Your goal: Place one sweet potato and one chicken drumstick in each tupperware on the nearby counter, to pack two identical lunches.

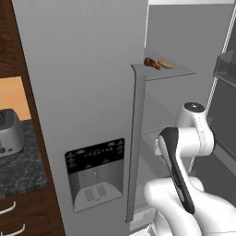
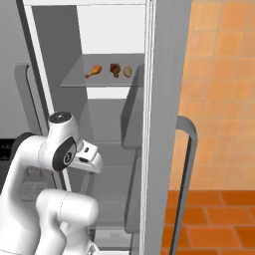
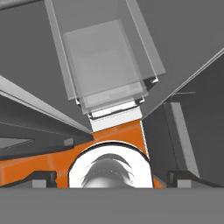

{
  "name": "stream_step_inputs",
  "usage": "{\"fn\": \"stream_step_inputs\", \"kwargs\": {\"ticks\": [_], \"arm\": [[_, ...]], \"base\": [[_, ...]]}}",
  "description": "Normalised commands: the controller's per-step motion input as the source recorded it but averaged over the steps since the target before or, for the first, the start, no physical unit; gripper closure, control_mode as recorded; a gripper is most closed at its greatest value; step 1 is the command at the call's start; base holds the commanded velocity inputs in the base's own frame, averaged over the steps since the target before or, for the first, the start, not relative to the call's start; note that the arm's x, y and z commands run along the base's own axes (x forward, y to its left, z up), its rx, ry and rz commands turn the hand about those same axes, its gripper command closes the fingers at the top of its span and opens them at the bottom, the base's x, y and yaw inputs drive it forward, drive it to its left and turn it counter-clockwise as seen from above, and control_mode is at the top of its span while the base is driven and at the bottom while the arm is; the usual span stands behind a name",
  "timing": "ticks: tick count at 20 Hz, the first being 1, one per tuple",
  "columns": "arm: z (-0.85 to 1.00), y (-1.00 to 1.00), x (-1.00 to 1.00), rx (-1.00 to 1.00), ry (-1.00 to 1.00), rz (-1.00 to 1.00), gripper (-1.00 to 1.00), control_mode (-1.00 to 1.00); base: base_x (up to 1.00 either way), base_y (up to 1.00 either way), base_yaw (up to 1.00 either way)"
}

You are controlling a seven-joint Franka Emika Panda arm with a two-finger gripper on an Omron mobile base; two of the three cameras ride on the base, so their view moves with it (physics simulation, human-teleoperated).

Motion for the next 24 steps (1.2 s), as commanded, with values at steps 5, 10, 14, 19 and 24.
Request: {"fn": "stream_step_inputs", "kwargs": {"ticks": [5, 10, 14, 19, 24], "arm": [[0.0, 0.0, 0.0, 0.0, 0.0, 0.0, -1.0, 1.0], [0.0, 0.0, 0.0, 0.0, 0.0, 0.0, -1.0, 1.0], [0.08, 0.0, 0.0, -0.01, -0.18, 0.08, -1.0, -1.0], [0.8, -0.02, 0.1, -0.1, -0.48, 0.25, -1.0, -1.0], [1.0, -0.15, 0.78, 0.0, -0.22, 0.22, -1.0, -1.0]], "base": [[0.02, -0.13, 0.0], [0.0, 0.0, 0.0], [0.0, 0.0, 0.0], [0.0, 0.0, 0.0], [0.0, 0.0, 0.0]]}}
